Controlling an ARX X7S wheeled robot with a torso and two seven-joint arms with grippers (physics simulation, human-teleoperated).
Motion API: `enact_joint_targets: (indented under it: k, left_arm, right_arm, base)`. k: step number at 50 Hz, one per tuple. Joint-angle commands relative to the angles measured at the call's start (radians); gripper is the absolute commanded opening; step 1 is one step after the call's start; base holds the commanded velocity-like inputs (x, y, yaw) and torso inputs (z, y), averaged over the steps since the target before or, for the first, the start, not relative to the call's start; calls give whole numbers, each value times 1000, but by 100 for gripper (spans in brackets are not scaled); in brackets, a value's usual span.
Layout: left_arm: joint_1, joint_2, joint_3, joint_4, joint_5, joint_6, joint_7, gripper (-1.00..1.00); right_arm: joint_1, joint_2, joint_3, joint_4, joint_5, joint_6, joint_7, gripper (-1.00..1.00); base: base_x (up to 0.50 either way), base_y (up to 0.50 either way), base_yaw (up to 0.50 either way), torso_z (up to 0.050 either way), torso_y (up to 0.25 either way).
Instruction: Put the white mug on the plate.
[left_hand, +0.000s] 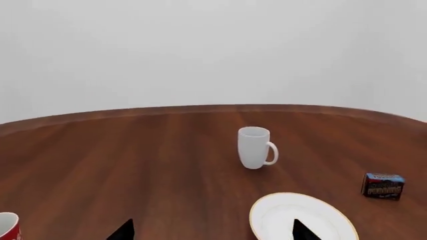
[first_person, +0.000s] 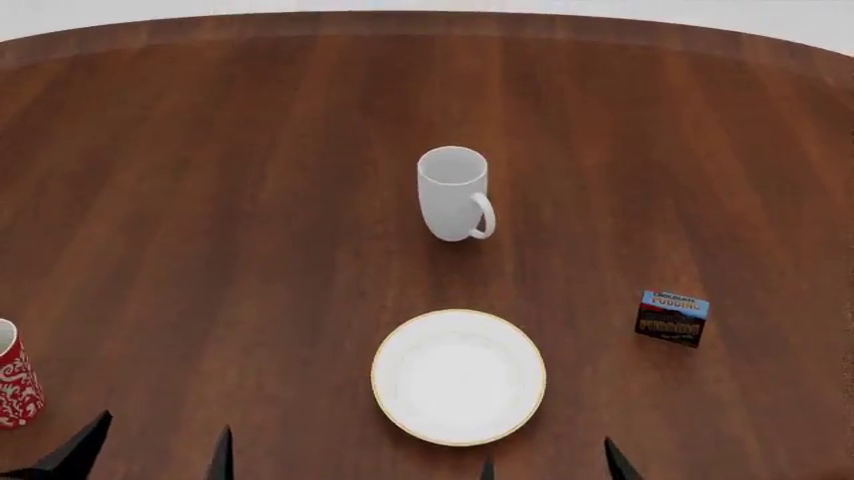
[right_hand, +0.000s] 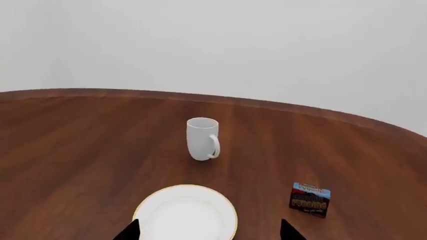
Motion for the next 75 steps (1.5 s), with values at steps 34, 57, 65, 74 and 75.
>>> enact_joint_targets:
  k: [34, 57, 65, 74, 75]
  left_arm:
    - [-354, -145, -86, 408, -226, -580, 10, 100]
    - [-359, -143, -115, 431, -273, -587, 4, 100]
    - [-354, -145, -119, 431, -279, -582, 1, 100]
    - [-351, -148, -117, 426, -281, -575, -2, 100]
    - [-352, -148, -115, 424, -280, -574, -2, 100]
  right_arm:
    - [293, 180, 136, -427, 188, 611, -39, 100]
    - [385, 219, 37, -437, 146, 659, -24, 100]
    - [401, 223, 16, -441, 146, 675, -24, 100]
    - [402, 220, 10, -432, 151, 667, -26, 100]
    - [400, 219, 12, -431, 153, 666, -26, 100]
  base:
    - [0, 0, 0, 0, 0]
    - [208, -7, 0, 0, 0]
    - [500, 0, 0, 0, 0]
    - [500, 0, 0, 0, 0]
    - [500, 0, 0, 0, 0]
